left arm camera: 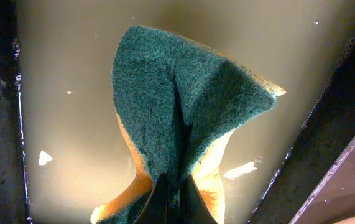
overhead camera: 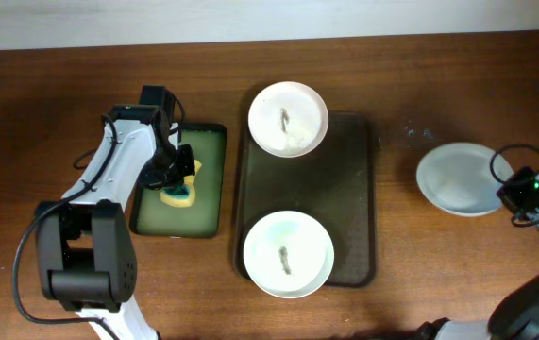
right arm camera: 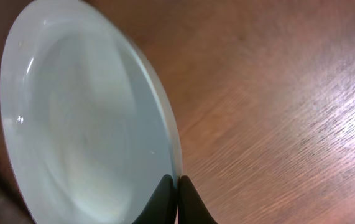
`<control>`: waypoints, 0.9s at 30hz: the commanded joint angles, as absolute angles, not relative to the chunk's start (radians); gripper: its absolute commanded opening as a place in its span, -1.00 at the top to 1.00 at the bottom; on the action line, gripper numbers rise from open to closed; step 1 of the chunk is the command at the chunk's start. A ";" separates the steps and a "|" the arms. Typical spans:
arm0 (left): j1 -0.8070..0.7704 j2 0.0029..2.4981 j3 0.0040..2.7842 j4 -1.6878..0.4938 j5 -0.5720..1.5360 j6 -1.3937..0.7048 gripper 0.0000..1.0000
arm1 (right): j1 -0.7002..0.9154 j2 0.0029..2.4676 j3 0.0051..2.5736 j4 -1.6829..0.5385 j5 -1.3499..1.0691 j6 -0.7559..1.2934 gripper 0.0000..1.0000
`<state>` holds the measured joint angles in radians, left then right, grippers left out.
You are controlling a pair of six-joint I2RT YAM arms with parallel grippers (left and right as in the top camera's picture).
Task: Clean dirty plates on tray and stack at the side
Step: 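Carry grey plate to right side of table and set it down, then grasp rim of bottom white plate with right gripper and lift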
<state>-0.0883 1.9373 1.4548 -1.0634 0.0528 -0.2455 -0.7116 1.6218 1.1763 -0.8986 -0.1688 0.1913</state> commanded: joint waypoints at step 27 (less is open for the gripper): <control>-0.075 1.907 1.456 -1.044 0.082 -0.229 1.00 | 0.387 1.590 0.805 -0.777 -0.257 0.151 0.88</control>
